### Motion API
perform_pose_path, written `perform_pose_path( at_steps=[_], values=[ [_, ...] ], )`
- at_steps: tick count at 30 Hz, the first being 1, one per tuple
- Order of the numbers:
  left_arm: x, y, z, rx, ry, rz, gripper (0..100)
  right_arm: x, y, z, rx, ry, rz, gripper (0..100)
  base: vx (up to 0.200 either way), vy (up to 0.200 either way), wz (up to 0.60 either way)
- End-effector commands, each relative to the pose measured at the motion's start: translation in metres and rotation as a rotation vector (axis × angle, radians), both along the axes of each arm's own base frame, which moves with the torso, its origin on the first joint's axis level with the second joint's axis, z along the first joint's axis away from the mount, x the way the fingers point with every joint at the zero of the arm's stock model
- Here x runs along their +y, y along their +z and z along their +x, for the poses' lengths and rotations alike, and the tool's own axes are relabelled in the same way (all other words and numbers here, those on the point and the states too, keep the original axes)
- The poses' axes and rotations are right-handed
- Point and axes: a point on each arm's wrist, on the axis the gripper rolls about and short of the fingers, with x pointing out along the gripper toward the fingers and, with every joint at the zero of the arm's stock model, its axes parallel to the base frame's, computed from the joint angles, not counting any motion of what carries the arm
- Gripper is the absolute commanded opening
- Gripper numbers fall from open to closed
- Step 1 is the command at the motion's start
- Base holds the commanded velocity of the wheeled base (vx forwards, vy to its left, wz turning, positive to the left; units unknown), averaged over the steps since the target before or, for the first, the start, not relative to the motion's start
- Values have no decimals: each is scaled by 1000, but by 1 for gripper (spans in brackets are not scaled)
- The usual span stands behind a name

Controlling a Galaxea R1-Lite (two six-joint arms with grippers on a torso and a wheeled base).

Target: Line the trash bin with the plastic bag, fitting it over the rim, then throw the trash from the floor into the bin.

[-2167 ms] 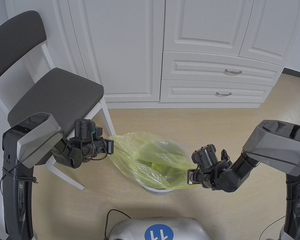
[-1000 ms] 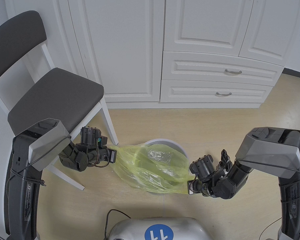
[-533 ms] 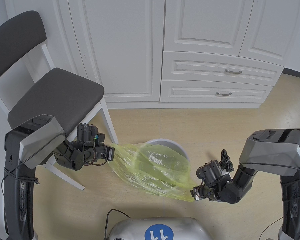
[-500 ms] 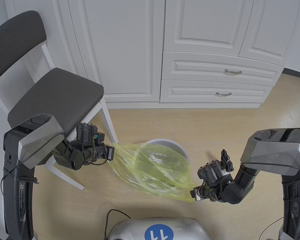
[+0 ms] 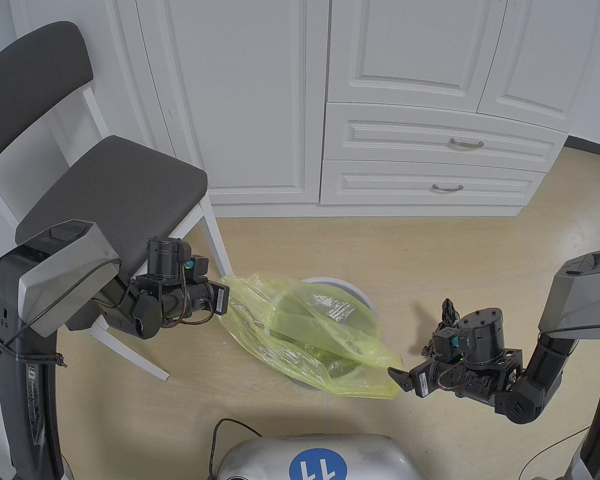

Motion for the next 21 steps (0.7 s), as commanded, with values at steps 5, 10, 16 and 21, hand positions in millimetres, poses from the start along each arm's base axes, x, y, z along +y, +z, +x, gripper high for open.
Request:
perform_pose_path(
  at_steps=[5, 10, 16, 21],
  values=[
    [-2, -6, -13, 10, -38, -9, 0, 9, 18, -12, -126, 0, 91, 100, 0, 0, 0],
    [0, -4, -15, 14, -48, -10, 0, 7, 24, -17, -136, 83, -58, 100, 0, 0, 0],
    [0, -4, -15, 13, -49, -9, 0, 39, 31, -4, -152, 162, -72, 100, 0, 0, 0],
    [3, -4, -15, 13, -41, -9, 0, 73, 25, 5, -111, 207, -162, 100, 0, 0, 0]
  ],
)
